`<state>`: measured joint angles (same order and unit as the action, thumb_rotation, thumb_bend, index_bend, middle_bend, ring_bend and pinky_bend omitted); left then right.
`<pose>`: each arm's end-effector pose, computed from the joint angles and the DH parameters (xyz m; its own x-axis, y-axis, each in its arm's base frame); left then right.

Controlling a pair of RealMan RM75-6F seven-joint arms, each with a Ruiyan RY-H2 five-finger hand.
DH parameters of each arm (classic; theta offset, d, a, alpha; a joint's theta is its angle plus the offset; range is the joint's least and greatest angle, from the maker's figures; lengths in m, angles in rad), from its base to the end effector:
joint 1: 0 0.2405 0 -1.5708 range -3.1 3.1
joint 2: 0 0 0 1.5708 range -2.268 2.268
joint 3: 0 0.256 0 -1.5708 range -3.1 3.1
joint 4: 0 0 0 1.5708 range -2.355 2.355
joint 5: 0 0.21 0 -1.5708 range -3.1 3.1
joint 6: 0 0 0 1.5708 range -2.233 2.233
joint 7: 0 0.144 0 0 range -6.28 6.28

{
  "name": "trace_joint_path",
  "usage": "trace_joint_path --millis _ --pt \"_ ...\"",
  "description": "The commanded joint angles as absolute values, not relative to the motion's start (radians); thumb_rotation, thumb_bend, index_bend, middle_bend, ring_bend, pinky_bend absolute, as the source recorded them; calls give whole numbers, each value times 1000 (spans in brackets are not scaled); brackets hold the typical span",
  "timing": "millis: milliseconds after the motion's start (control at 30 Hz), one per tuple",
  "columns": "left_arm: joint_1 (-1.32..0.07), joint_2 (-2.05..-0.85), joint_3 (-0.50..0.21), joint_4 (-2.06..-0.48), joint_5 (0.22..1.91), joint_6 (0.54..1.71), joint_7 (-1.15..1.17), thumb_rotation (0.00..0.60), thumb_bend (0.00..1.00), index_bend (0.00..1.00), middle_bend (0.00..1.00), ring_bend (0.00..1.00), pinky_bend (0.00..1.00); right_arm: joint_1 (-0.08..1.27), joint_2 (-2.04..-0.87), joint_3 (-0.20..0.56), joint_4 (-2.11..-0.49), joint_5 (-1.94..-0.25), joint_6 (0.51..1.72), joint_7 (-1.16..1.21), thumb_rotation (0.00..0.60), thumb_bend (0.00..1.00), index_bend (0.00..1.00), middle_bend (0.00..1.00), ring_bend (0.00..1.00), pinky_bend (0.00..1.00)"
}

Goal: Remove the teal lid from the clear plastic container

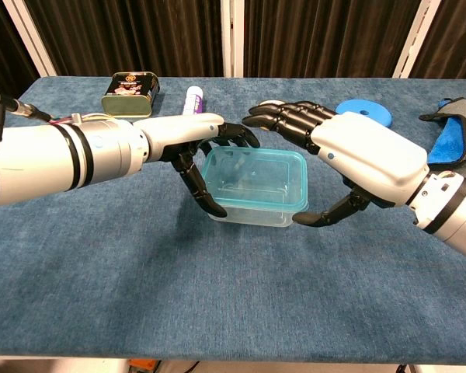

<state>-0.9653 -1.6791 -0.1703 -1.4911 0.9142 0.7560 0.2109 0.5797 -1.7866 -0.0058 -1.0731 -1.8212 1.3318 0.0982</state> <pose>-0.0687 0.3267 -0.0859 0.2938 0.5672 0.7694 0.9062 -0.4213 -0.0354 -0.1645 -0.2681 -0.0592 0.3370 -0.0872 0.9375 -0.6774 -0.7140 0.1770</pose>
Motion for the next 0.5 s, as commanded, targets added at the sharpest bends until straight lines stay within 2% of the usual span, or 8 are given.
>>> trace_joint_path --millis 33,500 --pt "-965 -1678 -170 -1491 916 756 209 600 0 336 291 199 260 580 -1788 -10 -1068 -1817 1332 101 600 74 0 0 0 0" --pt "-964 -1679 -164 -1487 921 758 212 600 0 336 291 199 260 602 -1791 6 -1060 -1794 1342 97 600 74 0 0 0 0"
